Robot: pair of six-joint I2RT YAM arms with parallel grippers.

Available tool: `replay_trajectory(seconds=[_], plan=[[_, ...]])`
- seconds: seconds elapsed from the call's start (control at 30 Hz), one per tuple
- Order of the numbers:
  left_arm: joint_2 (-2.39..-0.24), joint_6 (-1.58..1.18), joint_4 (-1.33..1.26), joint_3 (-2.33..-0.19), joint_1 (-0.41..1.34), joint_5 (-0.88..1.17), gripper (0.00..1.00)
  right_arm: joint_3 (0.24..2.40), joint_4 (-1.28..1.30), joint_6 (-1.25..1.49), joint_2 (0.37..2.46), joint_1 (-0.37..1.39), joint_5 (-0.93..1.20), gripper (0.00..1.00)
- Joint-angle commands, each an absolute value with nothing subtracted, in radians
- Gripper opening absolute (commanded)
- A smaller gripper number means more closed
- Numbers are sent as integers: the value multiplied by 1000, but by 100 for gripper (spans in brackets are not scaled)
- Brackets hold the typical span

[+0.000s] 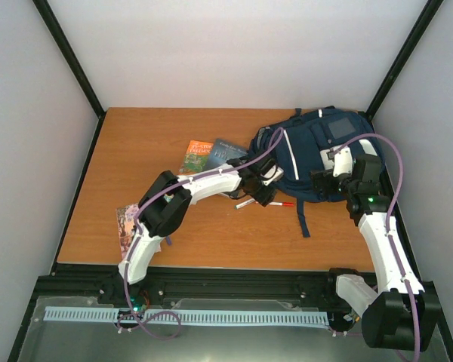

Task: Pack the student bag
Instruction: Move the stationery to the center of the board.

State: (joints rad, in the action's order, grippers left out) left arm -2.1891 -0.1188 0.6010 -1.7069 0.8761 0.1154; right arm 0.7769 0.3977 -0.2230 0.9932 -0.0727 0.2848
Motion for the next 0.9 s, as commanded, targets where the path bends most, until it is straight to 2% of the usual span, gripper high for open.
replay_trajectory(seconds=[0.0, 0.53, 0.87], plan=[[-2239, -80, 614, -1800, 877, 91, 64, 763, 364, -235, 983, -81, 281, 100], [-2278, -93, 642, -1788, 876, -17, 55, 761, 364, -238, 986, -81, 276, 100], [-2283, -96, 660, -1772, 877, -61, 38, 761, 369, -241, 991, -81, 279, 100]])
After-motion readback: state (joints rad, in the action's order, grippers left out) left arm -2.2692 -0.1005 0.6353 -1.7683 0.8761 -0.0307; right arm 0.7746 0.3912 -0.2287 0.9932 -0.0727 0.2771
